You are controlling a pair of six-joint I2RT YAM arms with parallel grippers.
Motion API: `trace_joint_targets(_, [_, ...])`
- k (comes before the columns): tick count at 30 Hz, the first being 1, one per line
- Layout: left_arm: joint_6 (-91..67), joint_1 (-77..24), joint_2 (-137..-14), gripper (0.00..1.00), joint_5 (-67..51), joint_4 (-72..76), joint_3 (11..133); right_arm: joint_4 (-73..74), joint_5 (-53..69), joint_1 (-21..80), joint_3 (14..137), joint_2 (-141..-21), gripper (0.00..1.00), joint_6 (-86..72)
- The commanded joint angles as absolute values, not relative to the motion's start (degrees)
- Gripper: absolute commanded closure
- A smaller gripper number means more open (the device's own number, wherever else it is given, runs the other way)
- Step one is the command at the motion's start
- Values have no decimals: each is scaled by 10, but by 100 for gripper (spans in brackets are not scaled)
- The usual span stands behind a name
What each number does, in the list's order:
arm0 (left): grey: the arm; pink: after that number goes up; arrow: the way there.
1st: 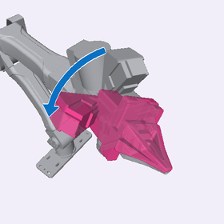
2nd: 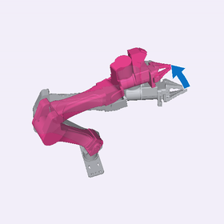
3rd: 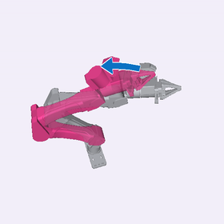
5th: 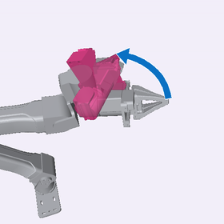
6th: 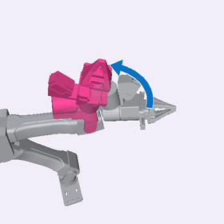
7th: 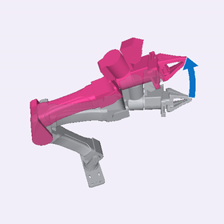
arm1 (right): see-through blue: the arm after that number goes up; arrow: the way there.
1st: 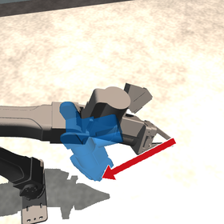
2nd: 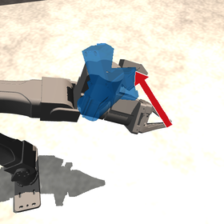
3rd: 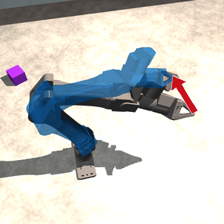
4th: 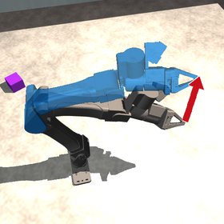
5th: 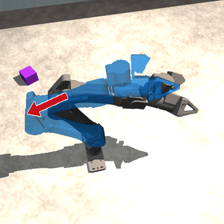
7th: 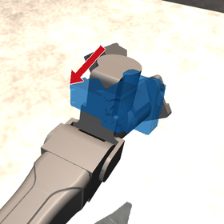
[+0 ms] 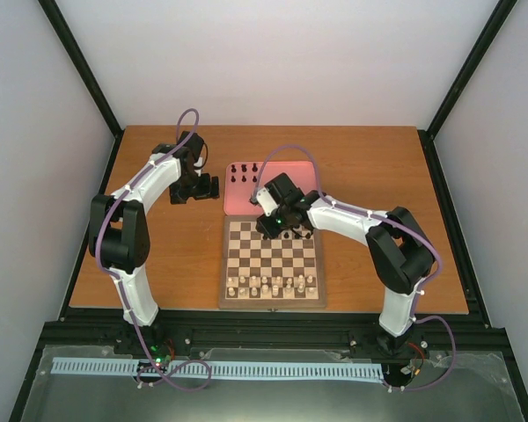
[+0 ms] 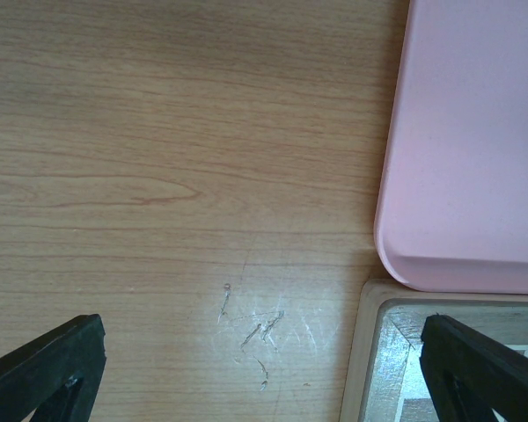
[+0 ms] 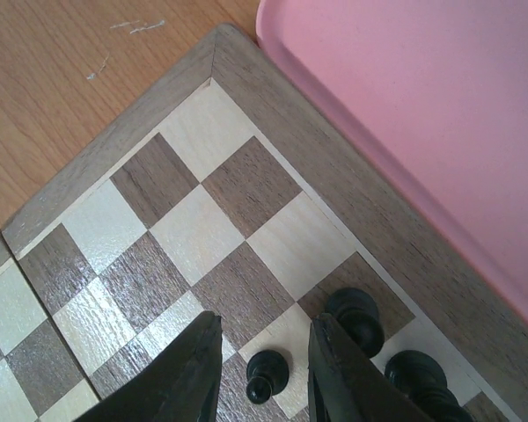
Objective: Set up the chess pieces on the board
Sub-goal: Place the chess piece on the chessboard.
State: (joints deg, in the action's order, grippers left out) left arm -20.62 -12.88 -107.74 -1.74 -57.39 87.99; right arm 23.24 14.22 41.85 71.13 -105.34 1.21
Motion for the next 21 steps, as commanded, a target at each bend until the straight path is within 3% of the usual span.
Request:
trace_joint_targets(1, [-204, -129, -1074, 0, -22, -568, 891, 245, 135, 425, 718, -1034, 71, 21])
trace_joint_targets(12, [-203, -129, -1069, 0, -21, -563, 880, 270, 143, 432, 695, -1009, 73, 29])
trace_joint_targets(15, [-205, -129, -1070, 0, -22, -563, 881, 277, 142, 436, 694, -1012, 78, 30])
trace_joint_targets(19, [-203, -129, -1067, 0, -20, -563, 879, 280, 152, 441, 694, -1004, 95, 28])
trace_joint_targets(21, [-204, -129, -1066, 0, -21, -562, 876, 282, 155, 444, 693, -1001, 97, 28])
